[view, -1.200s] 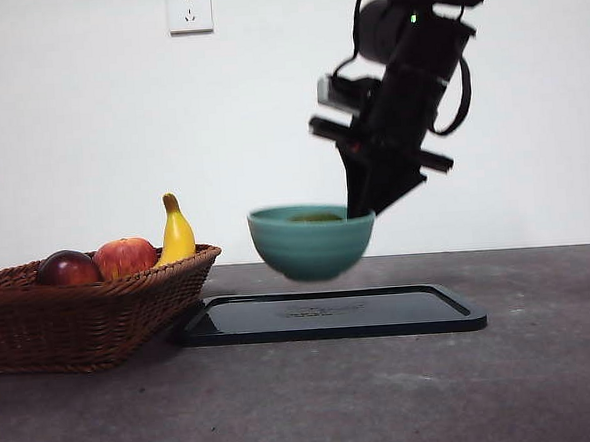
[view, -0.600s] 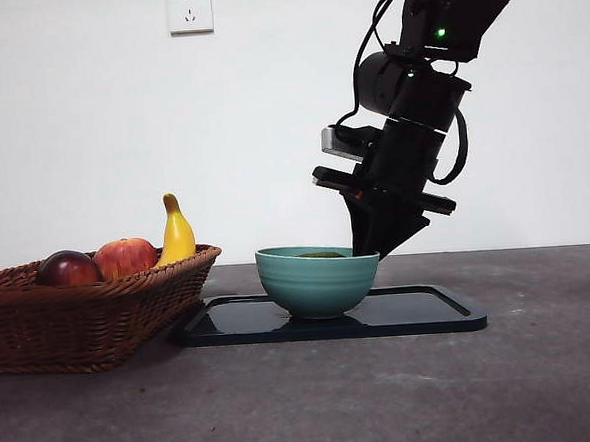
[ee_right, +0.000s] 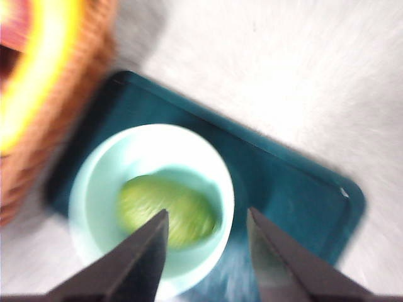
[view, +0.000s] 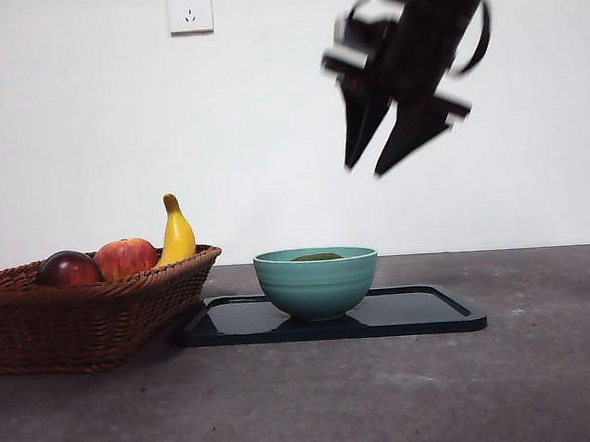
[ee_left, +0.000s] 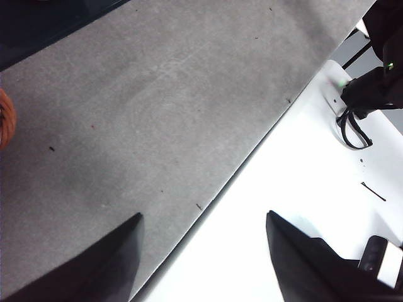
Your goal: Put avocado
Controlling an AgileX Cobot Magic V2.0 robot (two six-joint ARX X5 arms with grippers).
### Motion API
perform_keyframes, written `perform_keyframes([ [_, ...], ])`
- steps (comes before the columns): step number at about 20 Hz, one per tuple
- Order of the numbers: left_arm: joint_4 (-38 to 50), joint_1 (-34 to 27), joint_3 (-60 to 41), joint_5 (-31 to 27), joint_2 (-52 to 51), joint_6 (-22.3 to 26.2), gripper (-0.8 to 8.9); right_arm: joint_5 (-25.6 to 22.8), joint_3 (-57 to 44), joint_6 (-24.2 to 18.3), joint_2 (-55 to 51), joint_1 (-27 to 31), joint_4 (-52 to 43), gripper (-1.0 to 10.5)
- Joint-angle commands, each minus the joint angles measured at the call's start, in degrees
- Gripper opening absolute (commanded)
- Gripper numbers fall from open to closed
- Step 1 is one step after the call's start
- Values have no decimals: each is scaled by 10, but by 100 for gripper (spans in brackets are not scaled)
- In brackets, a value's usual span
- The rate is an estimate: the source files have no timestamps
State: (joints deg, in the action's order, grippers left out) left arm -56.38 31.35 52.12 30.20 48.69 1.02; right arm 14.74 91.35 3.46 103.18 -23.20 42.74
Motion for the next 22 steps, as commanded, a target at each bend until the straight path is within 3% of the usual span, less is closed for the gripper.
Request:
perform_keyframes([
  [1, 9, 3, 4, 3, 3, 11, 311, 0, 13, 1, -43, -11, 60, 201],
  [8, 12, 3, 4, 3, 3, 14, 311, -2, -17, -11, -191, -67, 129, 203],
  [18, 22, 3, 4, 3, 3, 13, 311, -2, -253, -7, -390, -182, 97, 203],
  [22, 22, 3, 4, 3, 3, 13, 311, -2, -282, -7, -408, -219, 91, 203],
])
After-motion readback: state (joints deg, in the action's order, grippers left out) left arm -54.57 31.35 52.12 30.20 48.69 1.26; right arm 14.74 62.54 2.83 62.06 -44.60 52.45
